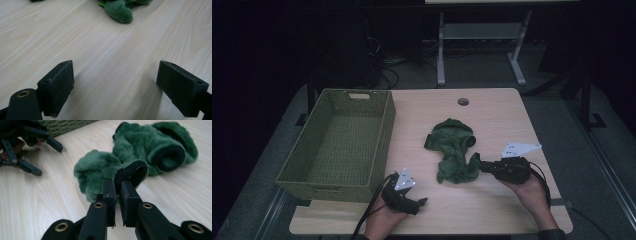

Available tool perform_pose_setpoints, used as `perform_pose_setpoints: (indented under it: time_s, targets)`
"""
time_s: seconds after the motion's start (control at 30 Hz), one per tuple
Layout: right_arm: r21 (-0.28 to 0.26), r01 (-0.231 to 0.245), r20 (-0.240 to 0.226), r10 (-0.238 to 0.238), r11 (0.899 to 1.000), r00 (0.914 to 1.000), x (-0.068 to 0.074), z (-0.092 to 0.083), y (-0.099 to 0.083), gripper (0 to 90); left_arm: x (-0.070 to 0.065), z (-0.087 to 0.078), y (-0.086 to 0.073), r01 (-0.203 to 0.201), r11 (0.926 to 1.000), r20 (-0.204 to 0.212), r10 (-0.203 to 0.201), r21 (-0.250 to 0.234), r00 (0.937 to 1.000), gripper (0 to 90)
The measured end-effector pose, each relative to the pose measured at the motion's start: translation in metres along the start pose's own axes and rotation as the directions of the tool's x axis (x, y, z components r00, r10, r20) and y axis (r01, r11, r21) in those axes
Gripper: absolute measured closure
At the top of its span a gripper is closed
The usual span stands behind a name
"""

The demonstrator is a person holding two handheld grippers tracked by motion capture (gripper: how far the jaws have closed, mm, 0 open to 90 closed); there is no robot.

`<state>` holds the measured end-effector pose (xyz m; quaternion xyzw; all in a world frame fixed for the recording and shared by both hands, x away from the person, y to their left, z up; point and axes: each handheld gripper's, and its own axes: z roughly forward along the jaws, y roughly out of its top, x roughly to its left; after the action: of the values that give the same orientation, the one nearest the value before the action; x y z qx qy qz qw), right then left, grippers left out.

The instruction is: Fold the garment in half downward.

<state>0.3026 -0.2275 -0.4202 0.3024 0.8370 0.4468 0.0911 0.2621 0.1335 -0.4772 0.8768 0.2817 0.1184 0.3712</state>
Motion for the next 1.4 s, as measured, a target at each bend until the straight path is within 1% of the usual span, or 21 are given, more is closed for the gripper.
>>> perform_pose_setpoints:
  time_s: [0.1, 0.13, 0.2, 0.3, 0.33, 0.37, 0.4, 0.43, 0.53, 0.6, 0.7, 0.73, 0.83, 0.9, 0.97, 1.03, 1.07, 1.13, 1.23, 1.33, 1.4]
  targets:
    - [-0.011, 0.015, -0.006, -0.015, 1.000, 0.9999, 0.002, 0.004, 0.008, 82.6, 0.000, 0.000, 0.000, -0.001, 1.0000, 0.000, 0.001, -0.001, 1.0000, 13.7]
    - [-0.009, 0.015, -0.008, -0.015, 1.000, 0.9998, 0.003, 0.006, 0.011, 82.5, 0.001, 0.000, 0.000, -0.008, 1.0000, -0.004, 0.008, -0.003, 1.0000, 13.7]
    - [-0.006, 0.020, -0.012, -0.020, 1.000, 0.9997, 0.004, 0.011, 0.015, 82.4, 0.000, 0.000, 0.000, 0.003, 1.0000, -0.001, -0.003, -0.006, 1.0000, 13.7]
    - [-0.001, 0.031, -0.017, -0.031, 1.000, 0.9994, 0.005, 0.019, 0.023, 82.4, 0.000, 0.000, 0.000, 0.000, 1.0000, -0.002, 0.000, -0.003, 1.0000, 13.7]
    - [-0.009, 0.047, -0.015, -0.047, 0.999, 0.9988, 0.006, 0.022, 0.025, 82.3, 0.000, 0.000, 0.000, -0.001, 1.0000, -0.002, 0.001, -0.003, 1.0000, 13.7]
    - [-0.008, 0.046, -0.015, -0.046, 0.999, 0.9988, 0.007, 0.024, 0.027, 82.3, 0.000, 0.000, 0.000, 0.000, 1.0000, -0.001, 0.000, -0.003, 1.0000, 13.7]
    - [-0.001, 0.043, -0.023, -0.043, 0.999, 0.9988, 0.007, 0.027, 0.029, 82.0, 0.000, 0.000, 0.000, 0.000, 1.0000, -0.002, 0.000, -0.003, 1.0000, 13.7]
    - [-0.001, 0.053, -0.029, -0.053, 0.999, 0.9982, 0.008, 0.030, 0.031, 81.9, 0.000, 0.000, 0.000, 0.000, 1.0000, -0.002, 0.000, -0.003, 1.0000, 13.7]
    - [-0.009, 0.067, -0.040, -0.068, 0.998, 0.9969, 0.011, 0.037, 0.038, 79.9, 0.000, 0.000, 0.000, 0.000, 1.0000, -0.001, 0.000, -0.003, 1.0000, 13.7]
    - [-0.026, 0.070, -0.039, -0.071, 0.997, 0.9967, 0.013, 0.040, 0.042, 75.4, 0.000, 0.000, 0.000, -0.001, 1.0000, -0.002, 0.001, -0.003, 1.0000, 13.6]
    - [-0.052, 0.056, -0.029, -0.057, 0.997, 0.9980, 0.012, 0.039, 0.046, 74.7, 0.000, 0.000, 0.000, -0.001, 1.0000, -0.001, 0.001, -0.003, 1.0000, 13.7]
    - [-0.055, 0.055, -0.022, -0.056, 0.997, 0.9982, 0.010, 0.038, 0.046, 76.8, 0.000, 0.000, 0.000, -0.002, 1.0000, -0.001, 0.002, -0.003, 1.0000, 13.7]
    - [-0.072, 0.031, 0.003, -0.031, 0.997, 0.9995, 0.002, 0.035, 0.046, 82.2, 0.000, 0.000, 0.000, -0.004, 1.0000, -0.001, 0.004, 0.000, 1.0000, 13.7]
    - [-0.071, 0.012, 0.005, -0.011, 0.997, 0.9999, -0.004, 0.038, 0.046, 84.1, 0.000, 0.000, 0.000, -0.004, 1.0000, -0.001, 0.004, 0.000, 1.0000, 13.7]
    - [-0.067, 0.004, 0.000, -0.004, 0.998, 1.0000, -0.006, 0.044, 0.046, 85.2, 0.000, 0.000, 0.000, -0.004, 1.0000, -0.001, 0.004, 0.000, 1.0000, 13.7]
    - [-0.055, 0.004, -0.013, -0.005, 0.998, 0.9999, -0.007, 0.053, 0.046, 86.1, 0.000, 0.000, 0.000, -0.004, 1.0000, -0.001, 0.004, 0.000, 1.0000, 13.7]
    - [-0.037, -0.006, -0.028, 0.005, 0.999, 0.9996, -0.007, 0.060, 0.045, 86.3, 0.000, 0.000, 0.000, -0.001, 1.0000, 0.000, 0.001, 0.000, 1.0000, 13.7]
    - [0.004, -0.006, -0.057, 0.006, 1.000, 0.9984, -0.006, 0.073, 0.041, 87.1, 0.000, 0.000, 0.000, -0.004, 1.0000, -0.001, 0.004, 0.003, 1.0000, 13.7]
    - [0.075, -0.007, -0.081, 0.013, 0.997, 0.9967, -0.003, 0.089, 0.033, 87.9, 0.000, 0.000, 0.000, 0.000, 1.0000, 0.000, 0.000, 0.000, 1.0000, 13.7]
    - [0.114, -0.014, -0.097, 0.026, 0.993, 0.9949, -0.004, 0.098, 0.027, 88.8, 0.000, 0.000, 0.000, 0.000, 1.0000, 0.001, 0.000, 0.000, 1.0000, 13.6]
    - [0.127, -0.017, -0.104, 0.030, 0.992, 0.9941, -0.004, 0.100, 0.025, 89.4, 0.000, 0.000, 0.000, 0.000, 1.0000, 0.001, 0.000, 0.000, 1.0000, 13.6]
